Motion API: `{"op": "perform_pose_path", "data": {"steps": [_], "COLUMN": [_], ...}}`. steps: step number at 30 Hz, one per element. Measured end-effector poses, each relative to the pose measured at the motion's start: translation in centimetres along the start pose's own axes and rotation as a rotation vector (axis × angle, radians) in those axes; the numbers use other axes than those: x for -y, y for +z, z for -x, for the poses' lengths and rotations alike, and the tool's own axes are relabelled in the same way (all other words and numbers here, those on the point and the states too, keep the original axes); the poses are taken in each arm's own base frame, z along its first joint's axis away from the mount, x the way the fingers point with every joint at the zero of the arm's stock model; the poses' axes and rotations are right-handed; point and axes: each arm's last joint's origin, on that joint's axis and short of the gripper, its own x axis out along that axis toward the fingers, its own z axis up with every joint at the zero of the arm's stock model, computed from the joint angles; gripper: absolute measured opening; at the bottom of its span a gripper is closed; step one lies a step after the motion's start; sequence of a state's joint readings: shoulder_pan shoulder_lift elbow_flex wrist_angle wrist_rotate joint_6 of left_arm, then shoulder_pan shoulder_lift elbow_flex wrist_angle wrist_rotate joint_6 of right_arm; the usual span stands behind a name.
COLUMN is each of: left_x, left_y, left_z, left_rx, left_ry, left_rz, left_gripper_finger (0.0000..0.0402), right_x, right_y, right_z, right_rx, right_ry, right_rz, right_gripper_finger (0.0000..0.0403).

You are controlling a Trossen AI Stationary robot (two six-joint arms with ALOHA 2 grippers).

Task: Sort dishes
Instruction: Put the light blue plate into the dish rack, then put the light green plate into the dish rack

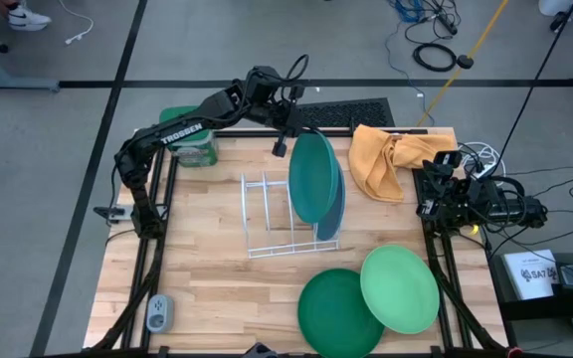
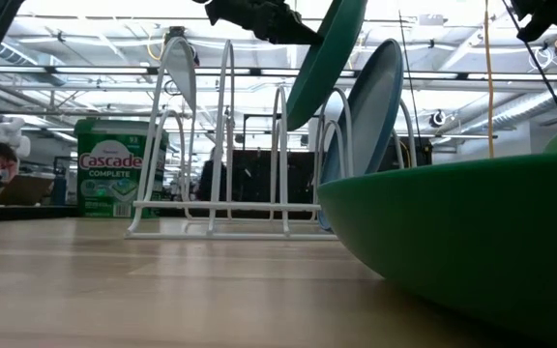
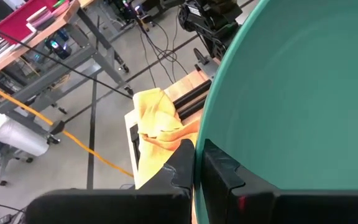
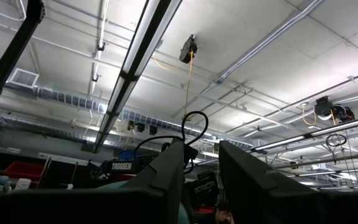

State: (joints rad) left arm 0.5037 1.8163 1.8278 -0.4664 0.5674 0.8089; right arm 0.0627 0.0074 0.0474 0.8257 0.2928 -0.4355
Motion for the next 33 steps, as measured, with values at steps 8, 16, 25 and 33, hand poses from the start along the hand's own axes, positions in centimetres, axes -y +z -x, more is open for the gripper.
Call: {"op": "perform_pose_path", "data": {"steps": [8,16,25,33], "left_x": [0.1,0.3,0.8,2.6], "left_y": [0.0,-0.3,0.3,2.0], "left_z": [0.0,0.0,-0.3,-0.9], "left_rx": [-0.005,-0.037,-0.024,-0.039], "left_ry": [-0.005,-0.024,-0.040,-0.080], "left_rz": [0.007,0.019,0.013,-0.002], "left_gripper_finger": [0.0061,0.0131,0.0136,0.0136], "right_x": [0.0,0.0,0.0,0.0], "right_y": [0.0,0.0,0.0,0.0], "right_z": [0.0,0.0,0.0,0.0], "right_rx": [0.000,0.000,-0.001,-0.002], "right_ry": [0.000,0.000,-0.001,-0.003], "right_rz": [0.000,0.004,0.004,0.004], "right_gripper_finger": [0.0098,0.0098,0.0098,0.0098]}}
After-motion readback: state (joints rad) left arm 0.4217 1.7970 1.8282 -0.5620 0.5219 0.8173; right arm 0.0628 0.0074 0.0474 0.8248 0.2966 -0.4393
